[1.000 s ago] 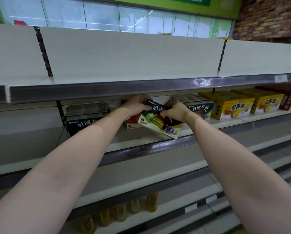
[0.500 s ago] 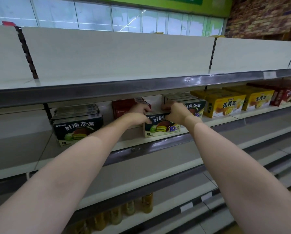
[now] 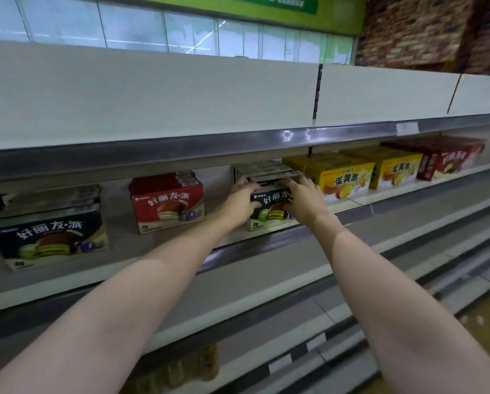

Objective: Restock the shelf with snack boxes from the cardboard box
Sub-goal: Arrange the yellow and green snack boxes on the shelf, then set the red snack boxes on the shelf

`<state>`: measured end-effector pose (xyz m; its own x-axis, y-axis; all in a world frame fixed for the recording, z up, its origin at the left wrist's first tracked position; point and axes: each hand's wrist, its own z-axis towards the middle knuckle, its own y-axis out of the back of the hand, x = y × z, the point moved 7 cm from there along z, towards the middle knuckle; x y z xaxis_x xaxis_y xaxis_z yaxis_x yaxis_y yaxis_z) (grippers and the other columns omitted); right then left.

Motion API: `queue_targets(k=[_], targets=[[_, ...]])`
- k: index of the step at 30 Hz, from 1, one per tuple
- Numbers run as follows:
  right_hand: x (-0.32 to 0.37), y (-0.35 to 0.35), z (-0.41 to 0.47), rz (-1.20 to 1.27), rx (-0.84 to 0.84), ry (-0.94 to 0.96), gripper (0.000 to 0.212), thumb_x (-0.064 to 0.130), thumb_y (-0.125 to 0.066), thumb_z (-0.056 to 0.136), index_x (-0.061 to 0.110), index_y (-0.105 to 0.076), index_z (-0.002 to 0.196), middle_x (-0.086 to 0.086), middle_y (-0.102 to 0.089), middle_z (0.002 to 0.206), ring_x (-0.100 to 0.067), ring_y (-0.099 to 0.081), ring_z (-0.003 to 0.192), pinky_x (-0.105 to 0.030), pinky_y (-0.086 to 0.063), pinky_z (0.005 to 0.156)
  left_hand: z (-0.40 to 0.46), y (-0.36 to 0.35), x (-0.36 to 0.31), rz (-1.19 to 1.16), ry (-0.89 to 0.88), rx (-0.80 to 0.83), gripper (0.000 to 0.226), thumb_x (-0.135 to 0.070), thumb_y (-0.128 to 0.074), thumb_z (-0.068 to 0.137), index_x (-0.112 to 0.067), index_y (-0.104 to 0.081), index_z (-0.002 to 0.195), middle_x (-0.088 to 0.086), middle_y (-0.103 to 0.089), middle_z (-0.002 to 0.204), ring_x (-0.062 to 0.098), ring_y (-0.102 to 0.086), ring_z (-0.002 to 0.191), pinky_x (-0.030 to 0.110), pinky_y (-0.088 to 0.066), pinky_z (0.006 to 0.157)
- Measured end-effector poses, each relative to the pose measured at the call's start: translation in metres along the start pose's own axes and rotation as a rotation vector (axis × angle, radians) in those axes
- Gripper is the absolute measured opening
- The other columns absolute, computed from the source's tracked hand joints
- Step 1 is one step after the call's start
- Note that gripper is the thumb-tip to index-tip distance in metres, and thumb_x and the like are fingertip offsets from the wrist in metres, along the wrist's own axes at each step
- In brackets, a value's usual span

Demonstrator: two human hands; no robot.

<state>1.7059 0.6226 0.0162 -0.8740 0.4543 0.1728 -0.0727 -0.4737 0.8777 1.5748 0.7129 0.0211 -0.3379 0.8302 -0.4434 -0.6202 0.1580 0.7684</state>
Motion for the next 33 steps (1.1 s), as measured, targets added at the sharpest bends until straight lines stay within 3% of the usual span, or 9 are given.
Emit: queue_targets(k=[4,5,7,9,16,19,23,26,33], targets=[[-0.01,-0.003,0.011,-0.015,-0.011,0.046,0.063,0.029,-0.07,0.089,0.028,-0.043,0.146,-0.008,-0.04,0.152,-0.034,-0.042,0.135,-0.046,-0.032,0.111,0.018,-0.014,0.001,0.183,-0.052,0.009,0.042,-0.007,-0.054,0.098,0.002,-0.048,0.139,0.02,-0.039,0.14,0.029,-0.041,0.129,-0.005,-0.034,0.073],[-0.011,-0.004,0.014,-0.014,-0.018,0.052,0.063,0.028,-0.069,0.089,0.027,-0.043,0.146,-0.008,-0.04,0.152,-0.034,-0.041,0.136,-0.047,-0.032,0.112,0.023,-0.017,0.003,0.189,-0.066,0.019,0.042,-0.012,-0.052,0.1,0.0,-0.047,0.14,0.018,-0.036,0.147,0.031,-0.035,0.134,-0.002,-0.036,0.083],[-0.015,-0.007,0.02,-0.021,-0.05,0.053,0.062,0.023,-0.068,0.089,0.024,-0.043,0.145,-0.009,-0.042,0.151,-0.035,-0.041,0.136,-0.047,-0.033,0.112,0.031,-0.02,0.006,0.249,-0.081,0.006,0.045,-0.022,-0.058,0.098,-0.011,-0.051,0.141,0.011,-0.037,0.149,0.029,-0.031,0.139,0.024,-0.031,0.109],[-0.02,-0.011,0.025,-0.029,-0.091,0.052,0.061,0.015,-0.067,0.089,0.021,-0.044,0.144,-0.01,-0.044,0.147,-0.035,-0.04,0.135,-0.049,-0.033,0.113,0.035,-0.021,0.003,0.297,-0.072,-0.024,0.049,-0.025,-0.059,0.096,-0.013,-0.049,0.143,0.007,-0.037,0.151,0.026,-0.027,0.141,0.034,-0.023,0.114],[-0.029,-0.029,0.044,0.069,-0.094,0.06,0.065,0.001,-0.065,0.084,0.019,-0.045,0.143,-0.011,-0.043,0.145,-0.038,-0.037,0.133,-0.052,-0.036,0.111,0.04,-0.036,0.0,0.363,-0.139,-0.092,0.053,-0.021,-0.053,0.1,-0.007,-0.037,0.148,0.008,-0.035,0.154,0.024,-0.029,0.142,0.031,-0.021,0.115],[-0.033,-0.029,0.046,0.077,-0.096,0.082,0.066,0.004,-0.069,0.083,0.019,-0.045,0.143,-0.011,-0.044,0.145,-0.039,-0.039,0.131,-0.049,-0.041,0.106,0.04,-0.038,0.001,0.383,-0.134,-0.108,0.051,-0.022,-0.053,0.1,-0.009,-0.038,0.147,0.006,-0.038,0.151,0.023,-0.031,0.139,0.033,-0.028,0.111],[-0.029,-0.023,0.042,0.016,-0.071,0.114,0.074,0.007,-0.072,0.082,0.016,-0.039,0.148,-0.011,-0.041,0.149,-0.036,-0.036,0.136,-0.046,-0.028,0.116,0.037,-0.033,-0.006,0.374,-0.157,-0.1,0.057,-0.02,-0.06,0.094,-0.016,-0.038,0.146,0.006,-0.041,0.146,0.026,-0.035,0.134,0.039,-0.031,0.11],[-0.028,-0.016,0.037,0.002,-0.069,0.08,0.075,0.011,-0.076,0.081,0.015,-0.04,0.147,-0.01,-0.043,0.149,-0.034,-0.036,0.136,-0.044,-0.033,0.112,0.034,-0.027,-0.017,0.391,-0.193,-0.093,0.058,-0.009,-0.064,0.087,-0.014,-0.043,0.141,0.007,-0.04,0.143,0.027,-0.034,0.133,0.041,-0.033,0.111],[-0.028,0.003,0.01,0.066,-0.121,-0.018,0.052,0.012,-0.068,0.089,0.01,-0.049,0.137,-0.016,-0.051,0.135,-0.034,-0.044,0.124,-0.043,-0.041,0.103,0.019,-0.023,-0.039,0.333,-0.174,-0.019,0.046,0.0,-0.053,0.09,-0.009,-0.052,0.135,0.01,-0.038,0.147,0.032,-0.032,0.139,0.041,-0.028,0.114]])
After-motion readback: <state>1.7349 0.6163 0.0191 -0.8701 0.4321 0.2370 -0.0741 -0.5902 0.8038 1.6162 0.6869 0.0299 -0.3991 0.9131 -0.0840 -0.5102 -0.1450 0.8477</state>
